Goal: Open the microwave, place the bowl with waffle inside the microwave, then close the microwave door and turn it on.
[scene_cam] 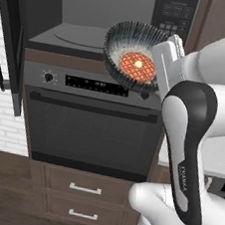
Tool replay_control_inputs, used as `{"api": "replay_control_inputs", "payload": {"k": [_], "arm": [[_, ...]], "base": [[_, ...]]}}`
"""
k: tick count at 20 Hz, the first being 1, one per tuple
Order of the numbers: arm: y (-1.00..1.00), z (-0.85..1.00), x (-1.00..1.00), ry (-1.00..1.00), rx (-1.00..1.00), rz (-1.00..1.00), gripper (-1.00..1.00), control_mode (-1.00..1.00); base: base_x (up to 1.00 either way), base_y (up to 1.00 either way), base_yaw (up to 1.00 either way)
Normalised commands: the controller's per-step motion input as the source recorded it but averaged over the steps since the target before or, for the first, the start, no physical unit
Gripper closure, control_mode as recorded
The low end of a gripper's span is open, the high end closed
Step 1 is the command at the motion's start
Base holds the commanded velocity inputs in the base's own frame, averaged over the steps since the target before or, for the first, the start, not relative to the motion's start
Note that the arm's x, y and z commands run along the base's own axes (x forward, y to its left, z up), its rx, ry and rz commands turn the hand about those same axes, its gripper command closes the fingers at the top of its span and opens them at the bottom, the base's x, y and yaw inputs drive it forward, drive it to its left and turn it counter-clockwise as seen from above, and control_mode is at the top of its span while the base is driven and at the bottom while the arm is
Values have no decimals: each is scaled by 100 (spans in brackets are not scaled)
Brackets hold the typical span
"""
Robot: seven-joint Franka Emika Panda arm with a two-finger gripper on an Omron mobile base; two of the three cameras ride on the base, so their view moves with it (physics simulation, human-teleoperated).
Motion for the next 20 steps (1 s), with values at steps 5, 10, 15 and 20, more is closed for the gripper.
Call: {"api": "replay_control_inputs", "payload": {"k": [5, 10, 15, 20], "arm": [[11, 21, 52, -7, 0, -4, 100, -100], [3, 9, 45, -12, 0, -11, 100, -100], [4, 1, 50, -6, 0, -9, 100, -100], [37, 30, 50, 0, 0, 0, 100, -100]], "base": [[0, 0, 0], [0, 0, 0], [0, 0, 0], [0, 0, 0]]}}
